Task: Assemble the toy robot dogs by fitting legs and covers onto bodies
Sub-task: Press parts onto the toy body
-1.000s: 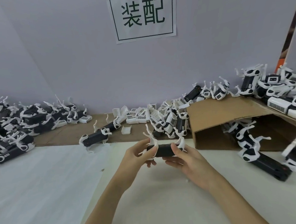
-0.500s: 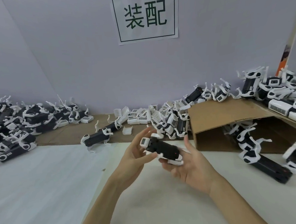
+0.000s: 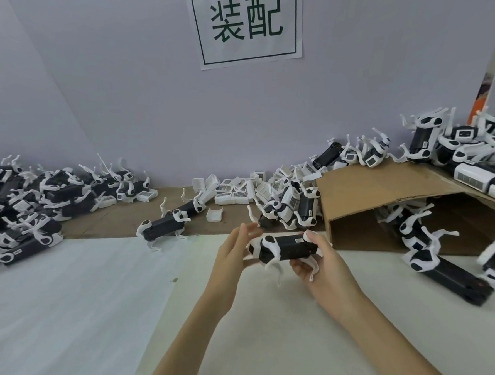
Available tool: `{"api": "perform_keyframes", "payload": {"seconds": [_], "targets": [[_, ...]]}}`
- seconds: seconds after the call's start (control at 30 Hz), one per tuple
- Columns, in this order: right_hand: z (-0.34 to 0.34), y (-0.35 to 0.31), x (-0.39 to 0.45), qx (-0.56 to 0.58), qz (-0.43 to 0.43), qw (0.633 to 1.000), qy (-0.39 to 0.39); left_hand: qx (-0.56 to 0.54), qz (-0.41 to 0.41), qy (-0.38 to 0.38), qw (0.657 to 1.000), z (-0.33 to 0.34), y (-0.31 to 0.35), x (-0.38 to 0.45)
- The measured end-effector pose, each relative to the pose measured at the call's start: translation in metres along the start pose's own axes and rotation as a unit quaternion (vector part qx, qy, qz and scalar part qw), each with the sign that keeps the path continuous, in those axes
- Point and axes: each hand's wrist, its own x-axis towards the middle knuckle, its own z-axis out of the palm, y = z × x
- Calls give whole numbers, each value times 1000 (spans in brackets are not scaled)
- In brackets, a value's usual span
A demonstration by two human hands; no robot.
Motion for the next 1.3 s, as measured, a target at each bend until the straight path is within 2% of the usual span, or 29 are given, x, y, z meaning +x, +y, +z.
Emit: {"api": "perform_keyframes", "payload": {"seconds": [0.07,0.1,0.23,0.37,0.5,0.73,0.83,0.9,1.0,1.07,1.1,1.17,1.2,1.3], "targets": [[0,5,2,-30,-38,999,6,-16,-83,-52,995,-1,1,1],[0,8,2,-49,-55,997,1,-20,-92,-74,993,-1,1,1],[5,10,-1,-145,-87,985,-36,-47,-101,-26,993,-1,0,2],[4,5,-6,-208,-3,975,-77,-40,-153,19,987,-7,-3,7],[4,3,-11,-226,58,970,-72,-34,-189,15,981,-11,-3,7],[4,-9,-17,-136,102,976,-137,-98,-178,-19,979,-21,-4,10],[3,-11,-16,-188,92,972,-102,-109,-180,-52,976,-24,-4,9],[-1,-9,-17,-251,55,960,-109,-96,-156,-55,982,-22,-3,5],[1,-6,-27,-348,-39,926,-141,-7,-37,28,999,-18,1,2],[8,0,-34,-439,-133,876,-151,66,58,81,993,-13,5,-2],[10,5,-36,-492,-176,837,-161,60,81,104,989,-11,7,-4],[14,17,-38,-581,-250,752,-186,-22,81,149,985,-8,10,-6],[15,21,-39,-601,-277,724,-193,-66,83,161,981,-8,11,-5],[14,27,-37,-608,-318,699,-202,-147,94,165,971,-12,11,-4]]}}
